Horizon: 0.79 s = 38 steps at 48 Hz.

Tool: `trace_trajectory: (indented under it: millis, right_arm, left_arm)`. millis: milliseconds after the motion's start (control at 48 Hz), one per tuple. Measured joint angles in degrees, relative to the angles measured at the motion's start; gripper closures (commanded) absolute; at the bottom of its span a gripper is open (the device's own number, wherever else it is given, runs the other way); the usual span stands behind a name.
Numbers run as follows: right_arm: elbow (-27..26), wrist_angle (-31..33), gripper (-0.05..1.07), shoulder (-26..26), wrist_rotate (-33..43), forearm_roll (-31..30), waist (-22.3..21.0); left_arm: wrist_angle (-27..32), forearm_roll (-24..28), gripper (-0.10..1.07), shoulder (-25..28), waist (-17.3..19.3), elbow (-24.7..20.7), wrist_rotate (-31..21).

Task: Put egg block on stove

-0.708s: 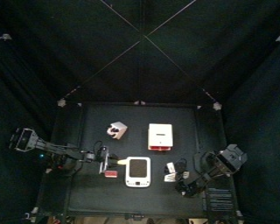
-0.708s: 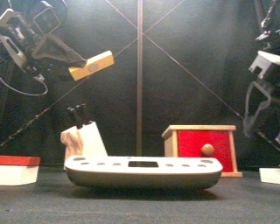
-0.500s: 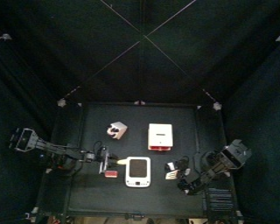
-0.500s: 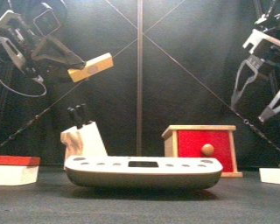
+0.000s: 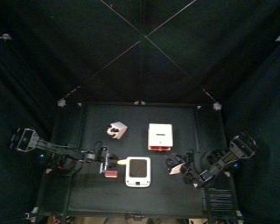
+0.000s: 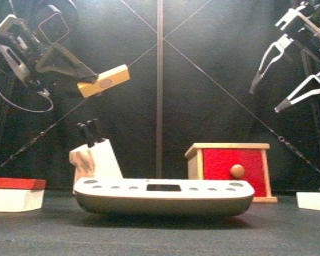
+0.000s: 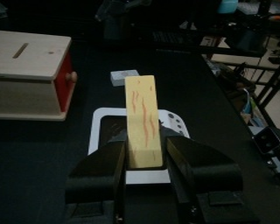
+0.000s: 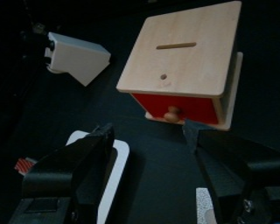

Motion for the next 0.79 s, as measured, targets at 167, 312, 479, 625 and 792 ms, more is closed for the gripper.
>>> trace_trajectory:
  millis: [167,312,479,625,792]
  right_arm:
    - [-0.6,-8.3,0.08,0.1,0.0,-0.8,-1.7]
    - [-1.4,-12.9,0.08,1.1,0.1,-2.5,-2.4]
    - [-1.4,-15.5,0.08,1.4,0.0,-7.7,-2.3]
    - [-1.5,-15.8,0.08,1.5,0.1,-12.5,-2.2]
    - [-1.5,-15.9,0.08,1.4,0.0,-14.1,-2.2]
  left_arm:
    - [0.0,0.0,0.66,0.0,0.0,0.0,0.0]
    - [0.0,0.1,0.66,0.6,0.0,0.0,0.0]
    - [0.1,0.0,0.66,3.3,0.0,-0.9,0.2]
    - [0.4,0.1,0.66,7.1,0.0,-3.0,0.3]
    - [2.9,0.4,0.66,11.5,0.1,-6.2,0.3]
